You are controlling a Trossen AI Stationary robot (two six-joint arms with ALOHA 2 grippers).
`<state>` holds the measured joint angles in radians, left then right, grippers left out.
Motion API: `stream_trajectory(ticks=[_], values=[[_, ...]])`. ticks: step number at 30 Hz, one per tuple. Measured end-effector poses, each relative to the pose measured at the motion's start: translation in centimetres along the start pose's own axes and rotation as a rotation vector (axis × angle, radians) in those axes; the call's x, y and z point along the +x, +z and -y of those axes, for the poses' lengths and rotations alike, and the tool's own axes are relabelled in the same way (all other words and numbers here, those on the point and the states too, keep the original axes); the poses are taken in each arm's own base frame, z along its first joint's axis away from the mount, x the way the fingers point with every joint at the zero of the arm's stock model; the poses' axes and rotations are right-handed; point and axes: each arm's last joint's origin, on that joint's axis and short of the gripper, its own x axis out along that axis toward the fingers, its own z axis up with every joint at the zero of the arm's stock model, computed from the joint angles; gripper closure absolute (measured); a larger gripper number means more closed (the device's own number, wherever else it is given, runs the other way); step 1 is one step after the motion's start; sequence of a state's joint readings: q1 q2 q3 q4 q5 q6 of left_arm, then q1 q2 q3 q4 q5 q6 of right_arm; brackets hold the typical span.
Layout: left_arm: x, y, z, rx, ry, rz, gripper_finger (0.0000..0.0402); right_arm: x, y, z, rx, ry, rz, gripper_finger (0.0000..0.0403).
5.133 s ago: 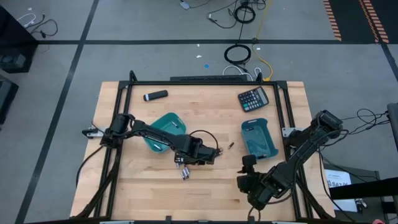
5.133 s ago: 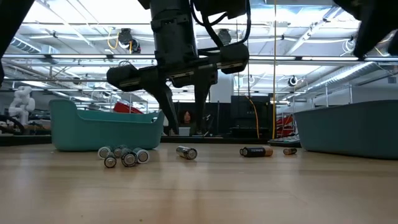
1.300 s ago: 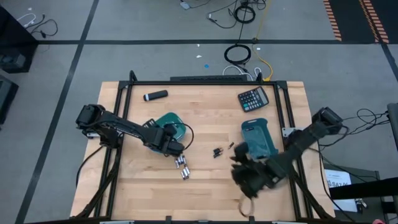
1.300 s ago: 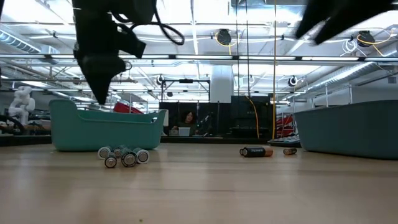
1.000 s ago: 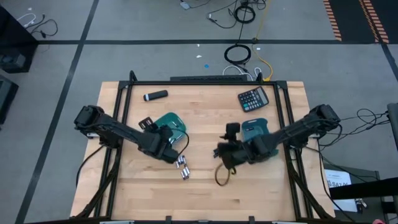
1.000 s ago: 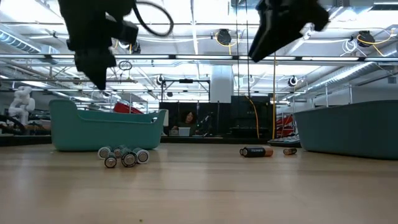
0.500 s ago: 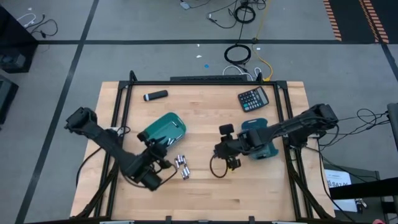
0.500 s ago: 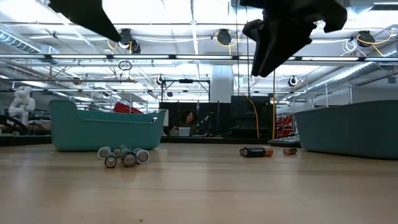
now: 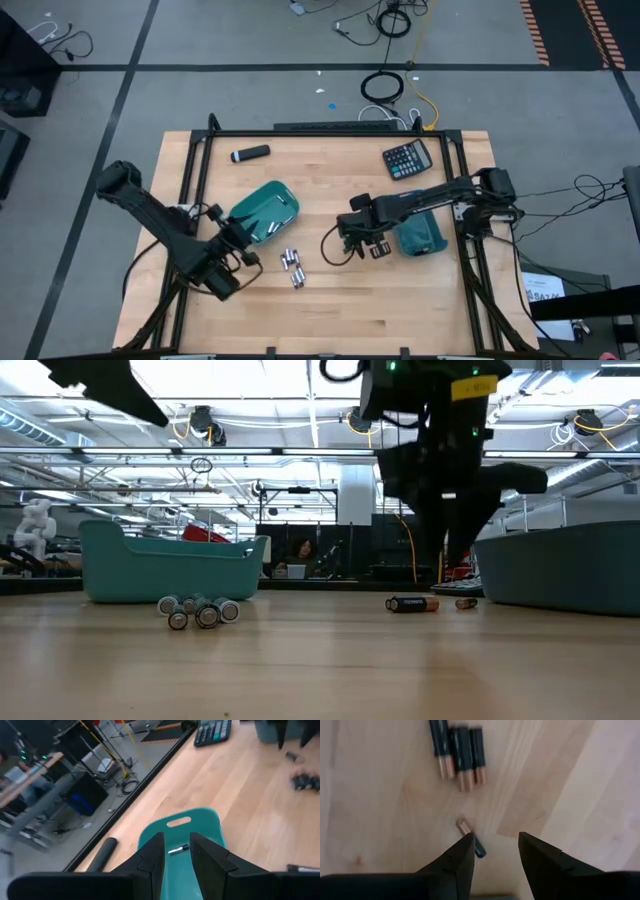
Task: Sort batteries
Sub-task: Put the black battery into the blue bin
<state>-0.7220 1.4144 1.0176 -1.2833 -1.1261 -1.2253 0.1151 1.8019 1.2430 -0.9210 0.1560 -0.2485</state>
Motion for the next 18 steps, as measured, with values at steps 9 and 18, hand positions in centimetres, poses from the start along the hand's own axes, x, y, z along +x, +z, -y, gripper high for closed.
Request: stream_trajectory(ticks=[9, 18], values=[[-0.9, -1.4, -3.7, -0.151, -0.141, 0.04, 0.0299, 2.8, 0.0, -0.4, -0.112, 0.042, -0.133, 0.0258], [-1.4, -2.4, -4.2, -0.188, -0.299, 0.036, 0.0299, 4.9, 0.5, -0.4, -0.158, 0.08, -0.157, 0.0276]])
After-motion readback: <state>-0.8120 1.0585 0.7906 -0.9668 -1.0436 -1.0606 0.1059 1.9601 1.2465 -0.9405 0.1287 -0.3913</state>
